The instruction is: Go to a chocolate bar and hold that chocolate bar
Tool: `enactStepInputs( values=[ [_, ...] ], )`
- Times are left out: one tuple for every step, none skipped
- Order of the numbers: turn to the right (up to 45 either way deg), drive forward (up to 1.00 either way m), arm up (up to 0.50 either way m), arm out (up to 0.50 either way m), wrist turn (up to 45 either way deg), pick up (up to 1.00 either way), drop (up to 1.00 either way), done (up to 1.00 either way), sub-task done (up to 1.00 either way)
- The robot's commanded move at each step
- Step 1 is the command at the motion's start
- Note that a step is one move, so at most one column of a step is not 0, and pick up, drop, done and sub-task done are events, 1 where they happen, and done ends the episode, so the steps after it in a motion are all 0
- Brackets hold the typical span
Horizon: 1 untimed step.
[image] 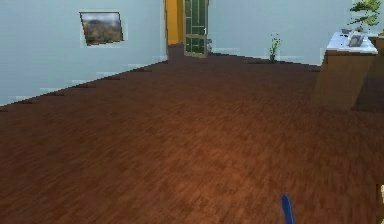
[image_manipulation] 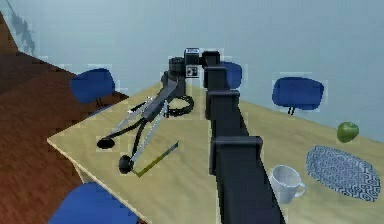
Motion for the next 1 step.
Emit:
enactStepInputs(
  values=[
    [0.0,0.00,0.00,0.00,45.0,0.00,0.00,0.00,0.00]
  ],
)
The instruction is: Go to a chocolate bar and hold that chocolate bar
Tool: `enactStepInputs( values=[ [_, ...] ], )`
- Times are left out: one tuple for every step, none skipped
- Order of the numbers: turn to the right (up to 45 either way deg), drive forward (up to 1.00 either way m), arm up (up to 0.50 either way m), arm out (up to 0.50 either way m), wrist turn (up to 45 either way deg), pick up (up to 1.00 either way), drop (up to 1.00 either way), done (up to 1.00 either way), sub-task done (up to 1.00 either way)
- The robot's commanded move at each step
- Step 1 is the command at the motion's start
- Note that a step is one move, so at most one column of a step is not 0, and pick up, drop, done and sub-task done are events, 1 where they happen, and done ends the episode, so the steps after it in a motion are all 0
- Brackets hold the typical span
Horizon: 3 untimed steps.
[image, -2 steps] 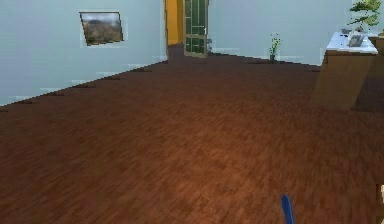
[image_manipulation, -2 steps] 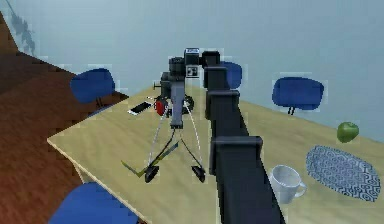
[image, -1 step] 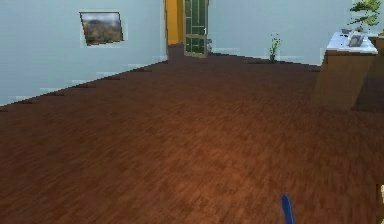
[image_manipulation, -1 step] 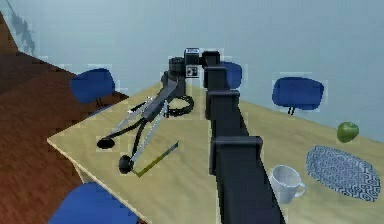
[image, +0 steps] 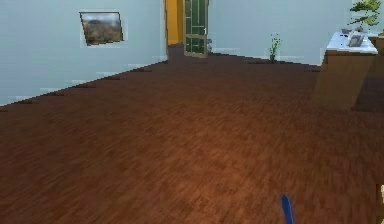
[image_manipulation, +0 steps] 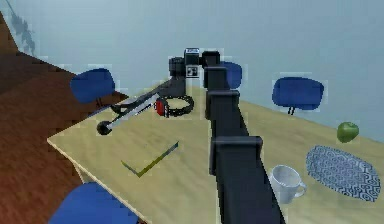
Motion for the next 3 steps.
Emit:
enactStepInputs(
  values=[
    [0.0,0.00,0.00,0.00,21.0,0.00,0.00,0.00,0.00],
    [0.0,0.00,-0.30,0.00,0.0,0.00,0.00,0.00,0.00],
    [0.0,0.00,0.00,0.00,0.0,1.00,0.00,0.00,0.00]
  ],
)
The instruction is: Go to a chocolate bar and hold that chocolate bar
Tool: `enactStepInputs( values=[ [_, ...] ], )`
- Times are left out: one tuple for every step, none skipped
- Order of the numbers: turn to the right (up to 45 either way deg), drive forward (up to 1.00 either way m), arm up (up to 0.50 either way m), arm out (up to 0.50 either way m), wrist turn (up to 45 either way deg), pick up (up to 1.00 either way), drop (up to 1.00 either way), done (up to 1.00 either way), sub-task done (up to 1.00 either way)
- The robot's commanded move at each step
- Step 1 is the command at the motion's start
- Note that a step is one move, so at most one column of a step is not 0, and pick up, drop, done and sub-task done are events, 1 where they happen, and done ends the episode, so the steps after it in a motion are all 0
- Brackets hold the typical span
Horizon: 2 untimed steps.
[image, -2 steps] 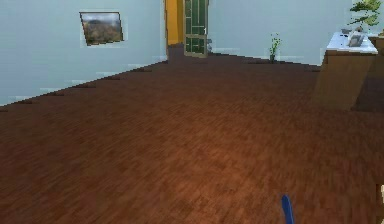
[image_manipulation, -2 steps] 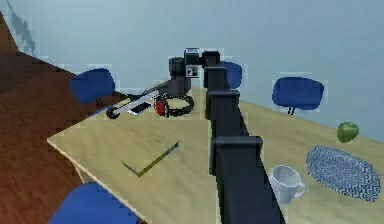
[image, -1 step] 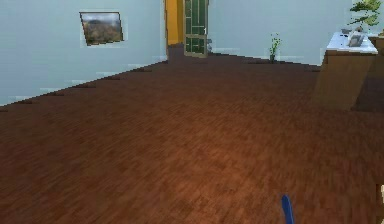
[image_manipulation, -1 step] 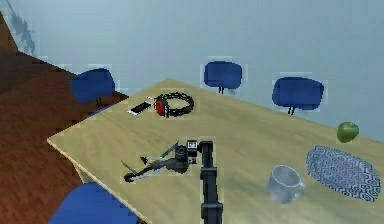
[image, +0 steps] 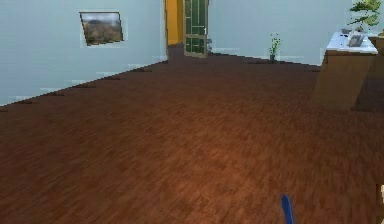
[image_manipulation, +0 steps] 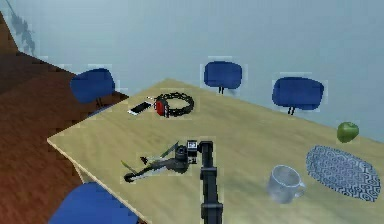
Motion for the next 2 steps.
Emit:
enactStepInputs(
  values=[
    [0.0,0.00,0.10,0.00,0.0,0.00,0.00,0.00,0.00],
    [0.0,0.00,0.00,0.00,0.0,0.00,0.00,1.00,0.00]
  ],
)
